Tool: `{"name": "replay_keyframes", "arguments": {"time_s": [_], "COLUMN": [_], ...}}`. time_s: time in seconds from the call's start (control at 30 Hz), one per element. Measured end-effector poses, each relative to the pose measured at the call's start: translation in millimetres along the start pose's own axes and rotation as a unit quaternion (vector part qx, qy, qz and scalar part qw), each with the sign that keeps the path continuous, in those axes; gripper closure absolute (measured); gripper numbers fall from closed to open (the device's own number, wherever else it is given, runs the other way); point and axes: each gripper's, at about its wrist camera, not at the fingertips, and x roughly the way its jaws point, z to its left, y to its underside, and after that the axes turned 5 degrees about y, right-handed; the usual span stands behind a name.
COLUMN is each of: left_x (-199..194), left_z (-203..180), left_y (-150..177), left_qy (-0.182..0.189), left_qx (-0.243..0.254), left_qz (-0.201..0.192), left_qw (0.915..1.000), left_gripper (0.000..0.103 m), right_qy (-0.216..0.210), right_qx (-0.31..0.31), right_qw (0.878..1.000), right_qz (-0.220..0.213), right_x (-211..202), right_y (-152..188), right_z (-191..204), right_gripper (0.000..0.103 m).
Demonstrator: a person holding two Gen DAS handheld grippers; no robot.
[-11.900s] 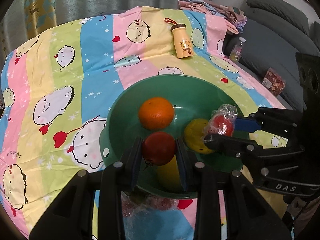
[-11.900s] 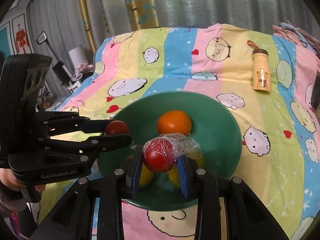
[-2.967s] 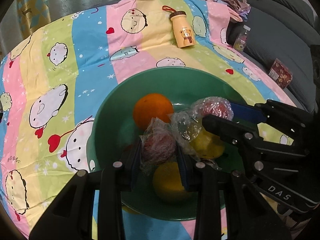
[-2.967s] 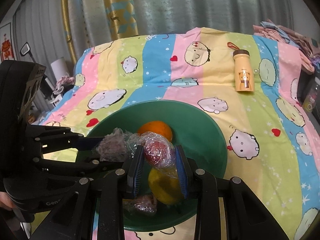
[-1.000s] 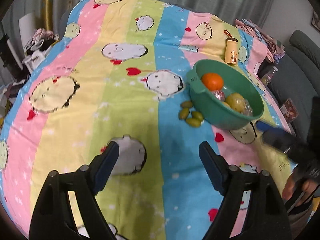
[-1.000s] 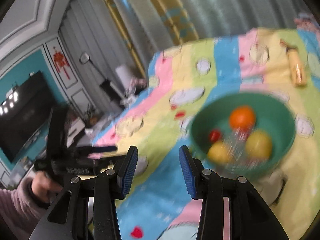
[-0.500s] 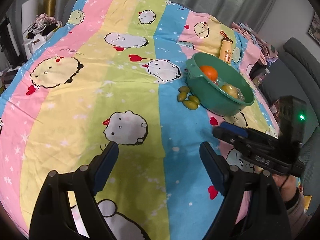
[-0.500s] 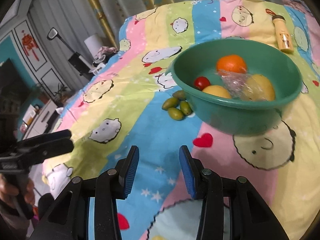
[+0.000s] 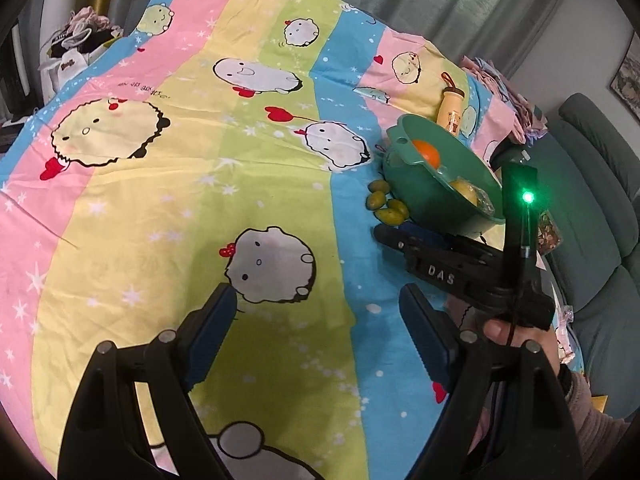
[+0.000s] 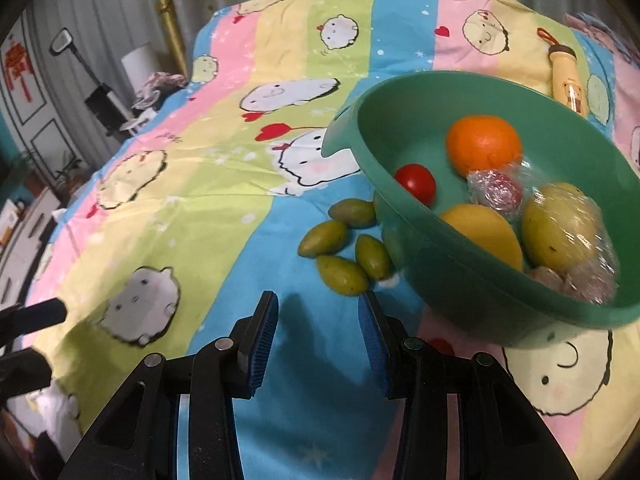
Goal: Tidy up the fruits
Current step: 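Withdraw both open grippers from the bowl, then close the right gripper on a green olive beside the bowl while the left gripper approaches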
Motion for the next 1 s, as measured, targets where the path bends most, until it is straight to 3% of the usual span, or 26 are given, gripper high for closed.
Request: {"name": "replay_keyframes", "arguments": {"time_s": [0.1,0.23,0.43,0.7,0.8,1.0], "left_x": [2,5,9,14,14,15], "left_z": [5,14,18,19,20,24], "left_y": [-1,-2,-3,-2,-3,-4], "left_qy": [0.006,0.013,0.024,0.032,0.033,0.032], "left_qx": [-0.002,-0.011,-0.016,-0.013,-0.014,-0.020], "left_qz": [0.002,0.001,0.002,0.010,0.010,0.009], "left_qw": [1.0000,0.9998,0.9996,0.9994,0.9993,0.9992], "left_gripper": [0.020,0.019,0.019,0.019,0.019,0.019], "right_qy": [-0.011,-0.081,-0.006,-0.016,-0.038,-0.017], "right_qx": [0.001,-0.015,-0.027,-0.049,-0.061,-0.084], "right_qw": [1.000,0.997,1.000,0.999,0.997,0.996], "right_qz": [0.001,0.004,0.001,0.004,0.011,0.015], "right_x": [3,-2,-2,12,12,19], "right_y": [-4,-1,-4,-14,-13,-17], "right_z": [0,7,6,19,27,34], "right_gripper": [0.060,0.059,0.060,0.060,0.060,0.060]}}
